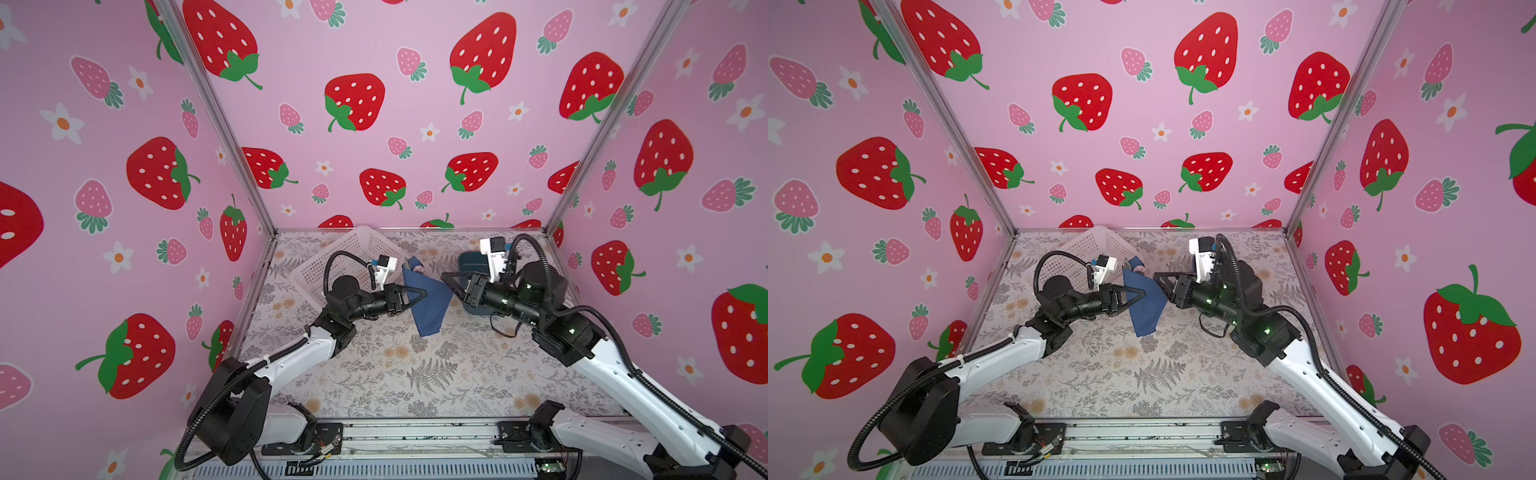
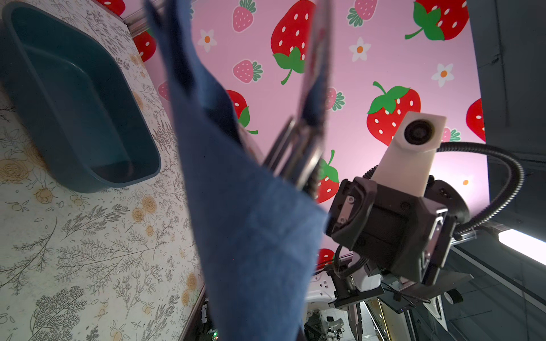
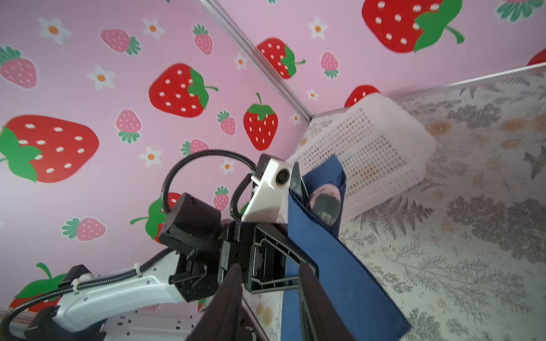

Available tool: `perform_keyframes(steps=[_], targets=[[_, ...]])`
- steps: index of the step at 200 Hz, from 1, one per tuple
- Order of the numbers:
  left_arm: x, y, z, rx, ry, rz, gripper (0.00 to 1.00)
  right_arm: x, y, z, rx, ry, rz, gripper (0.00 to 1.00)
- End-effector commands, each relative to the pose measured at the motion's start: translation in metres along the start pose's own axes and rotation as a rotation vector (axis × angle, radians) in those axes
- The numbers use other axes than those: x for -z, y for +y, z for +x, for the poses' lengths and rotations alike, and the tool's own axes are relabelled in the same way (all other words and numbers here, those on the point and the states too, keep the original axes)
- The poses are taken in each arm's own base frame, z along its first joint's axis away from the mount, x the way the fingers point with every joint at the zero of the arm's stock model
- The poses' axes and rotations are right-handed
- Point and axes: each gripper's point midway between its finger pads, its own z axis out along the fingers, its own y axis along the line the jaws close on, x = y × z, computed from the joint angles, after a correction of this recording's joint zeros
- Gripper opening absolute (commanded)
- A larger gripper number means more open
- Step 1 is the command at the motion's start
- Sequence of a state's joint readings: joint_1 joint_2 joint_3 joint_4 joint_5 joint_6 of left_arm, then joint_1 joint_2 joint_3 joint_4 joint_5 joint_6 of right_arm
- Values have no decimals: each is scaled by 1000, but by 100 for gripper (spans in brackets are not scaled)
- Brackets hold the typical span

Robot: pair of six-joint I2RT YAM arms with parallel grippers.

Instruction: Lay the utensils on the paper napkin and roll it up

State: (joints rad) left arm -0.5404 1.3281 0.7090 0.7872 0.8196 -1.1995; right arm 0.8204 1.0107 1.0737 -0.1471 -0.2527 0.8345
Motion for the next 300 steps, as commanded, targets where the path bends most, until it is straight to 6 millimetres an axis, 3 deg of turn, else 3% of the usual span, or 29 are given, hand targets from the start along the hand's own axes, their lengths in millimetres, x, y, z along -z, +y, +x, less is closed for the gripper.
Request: perform_keyframes(steps=[1, 62, 216, 300], targets=[[1, -38, -15, -96, -27, 75, 12, -4, -6, 5, 59, 18, 105, 32], [2, -39, -14, -98, -26, 71, 12, -19, -21, 24, 52, 81, 147, 31], [2, -46, -15, -99, -24, 80, 11, -29, -42, 54, 35, 174, 173, 36], [4, -51, -15, -102, -26, 89, 11, -32, -42, 65, 16, 212, 108, 37]])
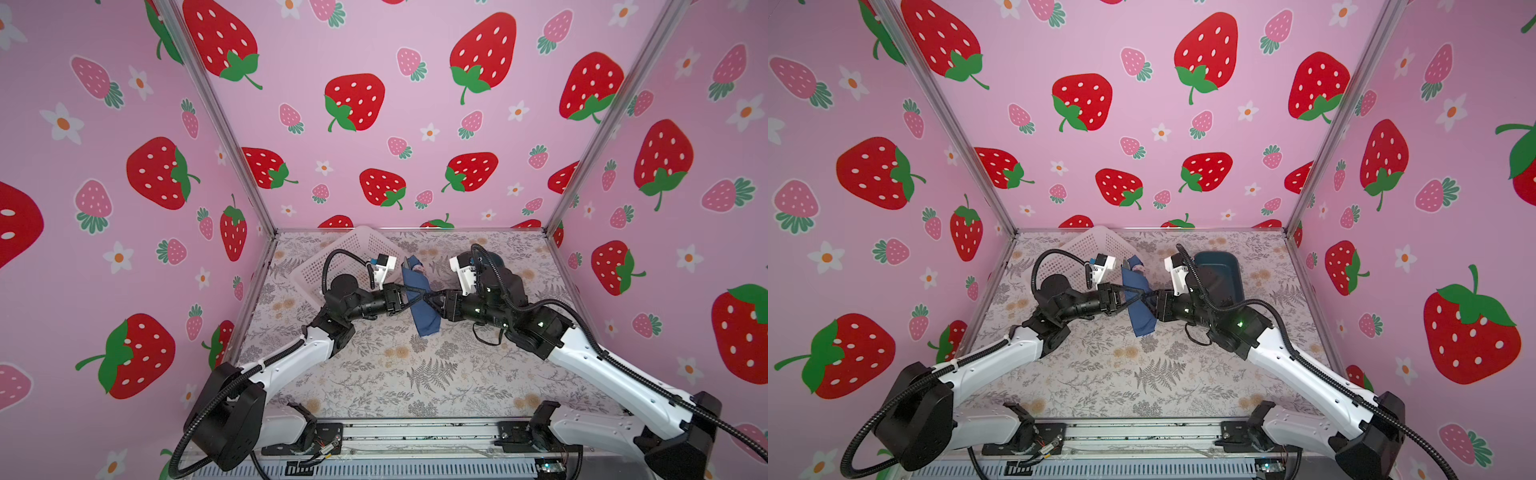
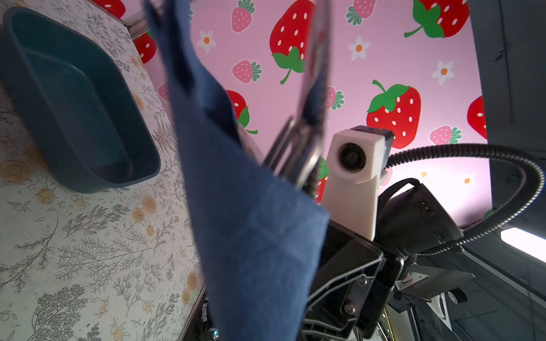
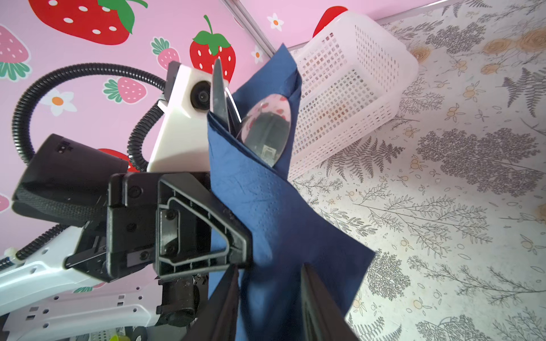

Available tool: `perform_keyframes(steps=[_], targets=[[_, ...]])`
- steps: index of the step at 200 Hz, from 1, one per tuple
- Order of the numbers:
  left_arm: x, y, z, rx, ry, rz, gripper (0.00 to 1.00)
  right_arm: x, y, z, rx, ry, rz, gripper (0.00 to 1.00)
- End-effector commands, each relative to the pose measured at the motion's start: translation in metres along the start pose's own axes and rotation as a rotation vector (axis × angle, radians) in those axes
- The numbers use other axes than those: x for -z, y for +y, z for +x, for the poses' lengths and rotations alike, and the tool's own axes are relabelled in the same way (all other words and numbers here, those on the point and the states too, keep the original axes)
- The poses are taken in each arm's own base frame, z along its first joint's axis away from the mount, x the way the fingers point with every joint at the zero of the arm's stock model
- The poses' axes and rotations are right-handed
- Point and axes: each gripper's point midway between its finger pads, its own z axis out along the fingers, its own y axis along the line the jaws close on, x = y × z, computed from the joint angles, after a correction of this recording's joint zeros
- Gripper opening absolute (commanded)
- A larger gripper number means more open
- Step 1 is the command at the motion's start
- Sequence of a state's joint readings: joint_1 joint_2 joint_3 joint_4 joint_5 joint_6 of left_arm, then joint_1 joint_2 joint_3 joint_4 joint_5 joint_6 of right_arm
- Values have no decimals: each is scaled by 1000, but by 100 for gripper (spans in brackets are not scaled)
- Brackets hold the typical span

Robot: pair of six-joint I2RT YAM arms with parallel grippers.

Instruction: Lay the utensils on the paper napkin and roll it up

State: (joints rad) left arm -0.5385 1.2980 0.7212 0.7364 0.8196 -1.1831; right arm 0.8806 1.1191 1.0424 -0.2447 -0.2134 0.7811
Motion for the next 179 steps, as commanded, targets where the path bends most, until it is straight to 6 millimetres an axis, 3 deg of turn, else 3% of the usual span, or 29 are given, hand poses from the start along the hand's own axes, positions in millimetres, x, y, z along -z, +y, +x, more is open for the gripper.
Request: perform_keyframes(steps=[1, 38, 69, 179], targets=[[1, -44, -15, -90, -27, 94, 11, -2, -1, 5, 3, 18, -28, 37], [2, -45, -15, -89, -27, 95, 11, -3, 5, 11, -8, 40, -101, 38], [3, -44, -14, -92, -31, 89, 11, 3, -1, 17, -14, 52, -91, 38], [3, -51, -15, -98, -27, 106, 10, -5, 25, 27, -12, 127, -291, 38]])
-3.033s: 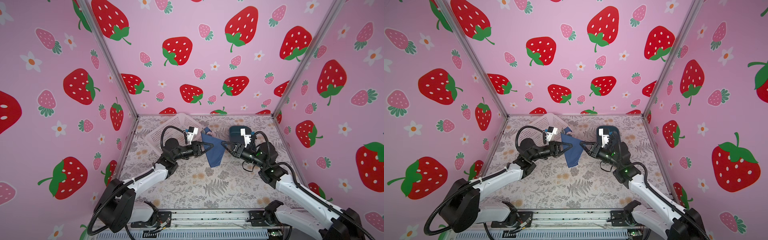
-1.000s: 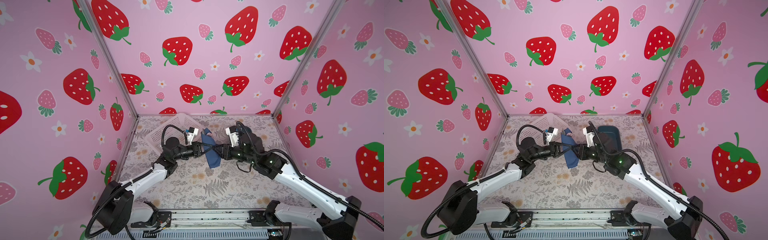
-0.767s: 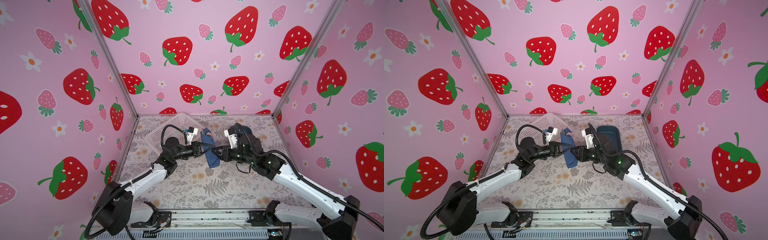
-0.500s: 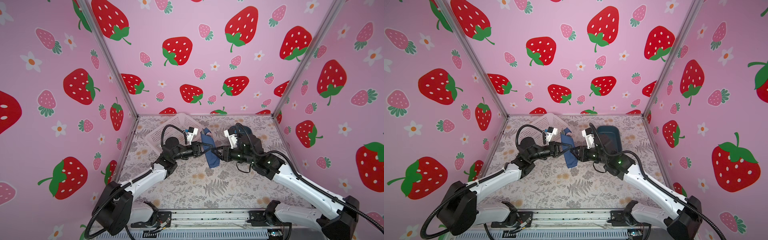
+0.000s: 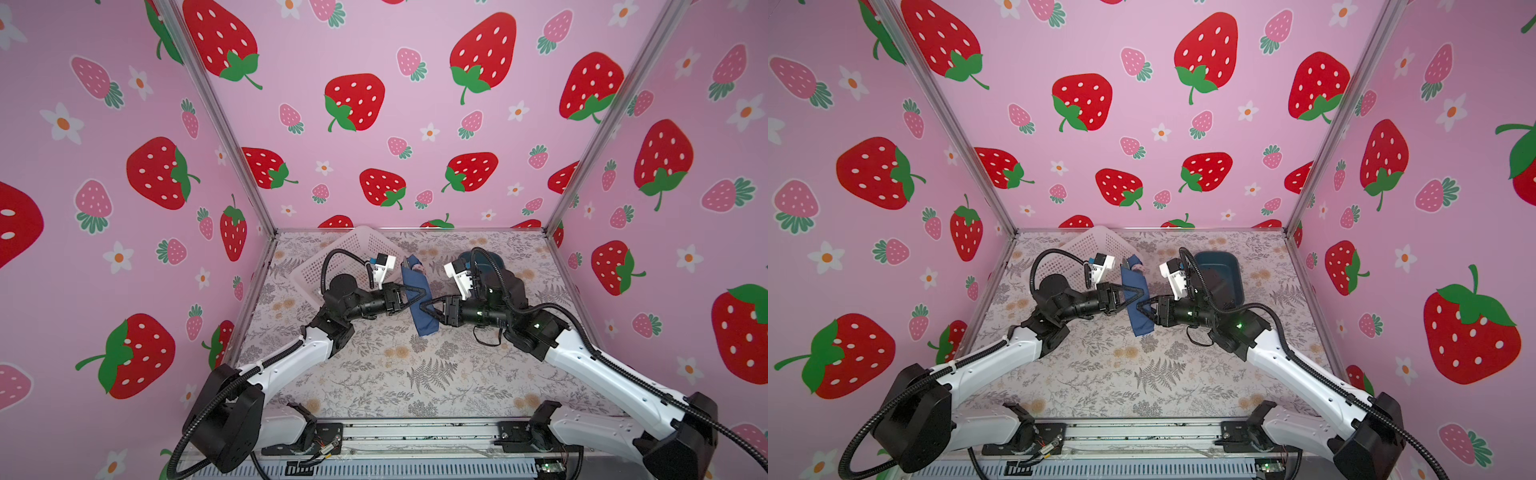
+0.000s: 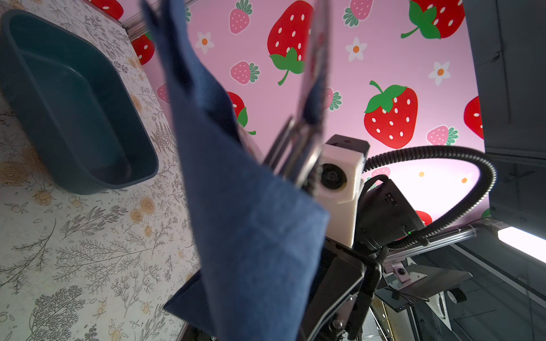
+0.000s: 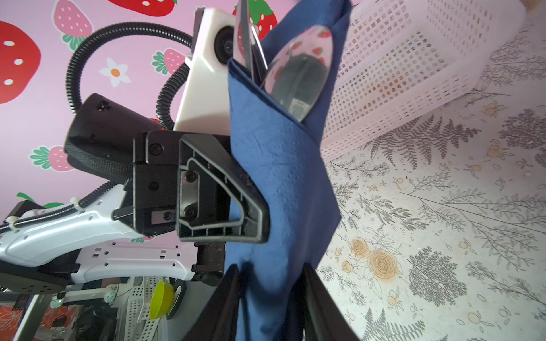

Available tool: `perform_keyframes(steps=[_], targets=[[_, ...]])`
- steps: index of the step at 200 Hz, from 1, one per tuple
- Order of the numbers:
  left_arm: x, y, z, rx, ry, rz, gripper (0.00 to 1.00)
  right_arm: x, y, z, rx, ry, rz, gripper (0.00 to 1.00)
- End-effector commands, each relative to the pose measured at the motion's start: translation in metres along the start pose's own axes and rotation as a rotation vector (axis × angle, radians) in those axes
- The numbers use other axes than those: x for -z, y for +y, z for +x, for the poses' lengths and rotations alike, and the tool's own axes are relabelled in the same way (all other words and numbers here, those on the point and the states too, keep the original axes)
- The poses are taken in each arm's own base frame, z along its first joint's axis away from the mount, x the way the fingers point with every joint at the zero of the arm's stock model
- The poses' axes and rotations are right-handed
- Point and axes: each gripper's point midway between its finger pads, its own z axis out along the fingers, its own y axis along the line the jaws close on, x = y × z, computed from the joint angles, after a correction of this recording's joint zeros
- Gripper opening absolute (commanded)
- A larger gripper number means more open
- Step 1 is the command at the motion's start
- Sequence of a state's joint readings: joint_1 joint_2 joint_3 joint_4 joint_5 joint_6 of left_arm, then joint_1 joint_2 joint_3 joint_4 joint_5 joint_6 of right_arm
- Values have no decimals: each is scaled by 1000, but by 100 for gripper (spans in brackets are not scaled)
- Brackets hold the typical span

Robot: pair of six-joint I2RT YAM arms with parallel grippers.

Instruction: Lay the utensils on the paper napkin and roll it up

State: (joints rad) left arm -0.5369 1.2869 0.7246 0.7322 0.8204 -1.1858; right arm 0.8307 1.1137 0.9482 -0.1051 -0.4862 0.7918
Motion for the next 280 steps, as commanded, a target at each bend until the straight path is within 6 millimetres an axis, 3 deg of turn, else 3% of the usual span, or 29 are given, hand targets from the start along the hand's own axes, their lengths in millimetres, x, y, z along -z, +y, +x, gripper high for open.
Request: perform_keyframes(steps=[1, 95, 162, 188, 236, 256, 280], targets=[[1, -46, -15, -93, -24, 99, 10, -5, 8, 5, 0, 30, -82, 38], [1, -50, -14, -100, -18, 110, 11, -13, 24, 1, 7, 38, -224, 35], [2, -47, -12, -106, -19, 91, 12, -5, 25, -1, -10, 7, -259, 21], [3, -41, -10, -110, -16, 56, 19, -1, 27, -3, -12, -7, -273, 17], [3, -33, -8, -104, -9, 32, 41, 2, 27, -7, -23, -27, -288, 15], [4, -30, -5, -102, -2, 22, 59, 3, 26, -8, -27, -37, -294, 15], [4, -28, -2, -101, 12, 21, 72, 3, 27, -9, -30, -42, -306, 15]])
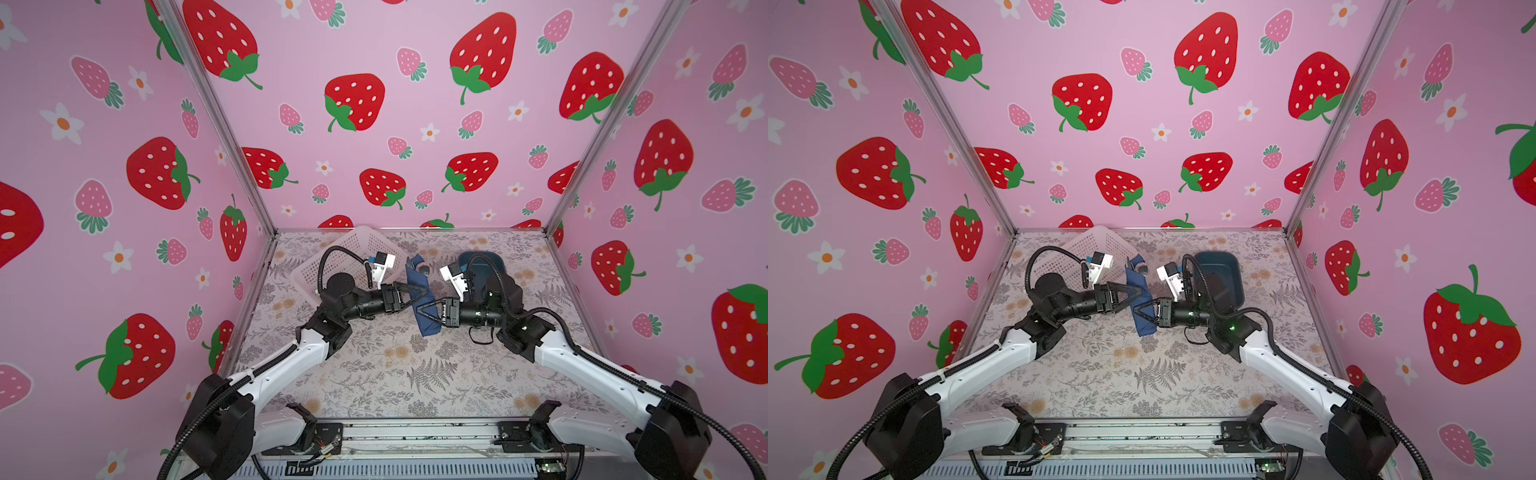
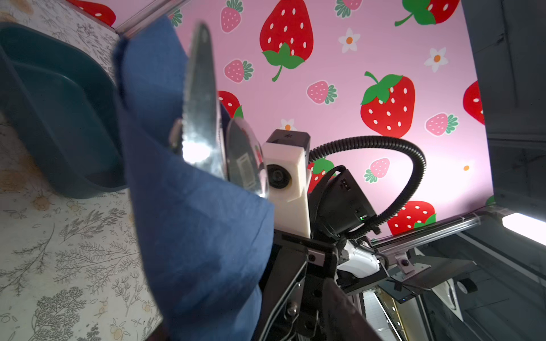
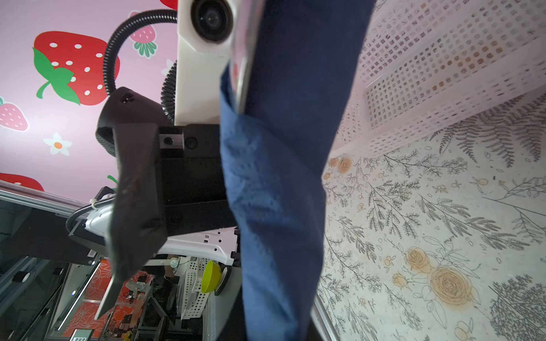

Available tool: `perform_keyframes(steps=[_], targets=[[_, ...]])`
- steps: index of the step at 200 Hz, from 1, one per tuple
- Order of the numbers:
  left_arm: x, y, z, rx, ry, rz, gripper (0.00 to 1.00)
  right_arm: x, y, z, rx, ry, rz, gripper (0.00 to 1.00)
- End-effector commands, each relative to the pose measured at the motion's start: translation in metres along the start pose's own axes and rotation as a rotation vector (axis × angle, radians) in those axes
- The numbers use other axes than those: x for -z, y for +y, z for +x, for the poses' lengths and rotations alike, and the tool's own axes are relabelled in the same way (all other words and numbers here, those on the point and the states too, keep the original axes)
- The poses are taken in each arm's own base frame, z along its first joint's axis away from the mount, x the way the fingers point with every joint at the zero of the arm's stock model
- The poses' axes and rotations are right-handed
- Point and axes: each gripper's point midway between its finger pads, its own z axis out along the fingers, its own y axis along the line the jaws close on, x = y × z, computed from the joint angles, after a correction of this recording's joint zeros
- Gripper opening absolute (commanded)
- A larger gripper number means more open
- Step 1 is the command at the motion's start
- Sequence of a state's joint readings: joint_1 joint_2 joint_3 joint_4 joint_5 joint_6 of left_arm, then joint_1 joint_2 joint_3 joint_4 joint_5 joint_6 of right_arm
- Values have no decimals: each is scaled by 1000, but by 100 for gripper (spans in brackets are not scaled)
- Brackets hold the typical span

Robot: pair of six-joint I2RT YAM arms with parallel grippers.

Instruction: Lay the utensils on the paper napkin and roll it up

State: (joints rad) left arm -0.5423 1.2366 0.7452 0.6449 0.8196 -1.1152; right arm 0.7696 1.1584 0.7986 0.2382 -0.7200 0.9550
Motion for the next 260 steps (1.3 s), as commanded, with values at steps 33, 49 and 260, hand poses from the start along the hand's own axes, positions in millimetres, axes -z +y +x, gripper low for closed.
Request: perform_keyframes(steps=[33, 49, 260], targets=[[-1, -14, -3, -33, 16, 37, 74, 7, 30, -14, 70, -49, -103, 15], [-3, -13, -3, -29, 19, 38, 74, 8, 33, -13, 72, -48, -122, 16], [-8, -23, -12, -43, -2, 70, 24, 9, 26, -2, 65, -30, -116, 21]])
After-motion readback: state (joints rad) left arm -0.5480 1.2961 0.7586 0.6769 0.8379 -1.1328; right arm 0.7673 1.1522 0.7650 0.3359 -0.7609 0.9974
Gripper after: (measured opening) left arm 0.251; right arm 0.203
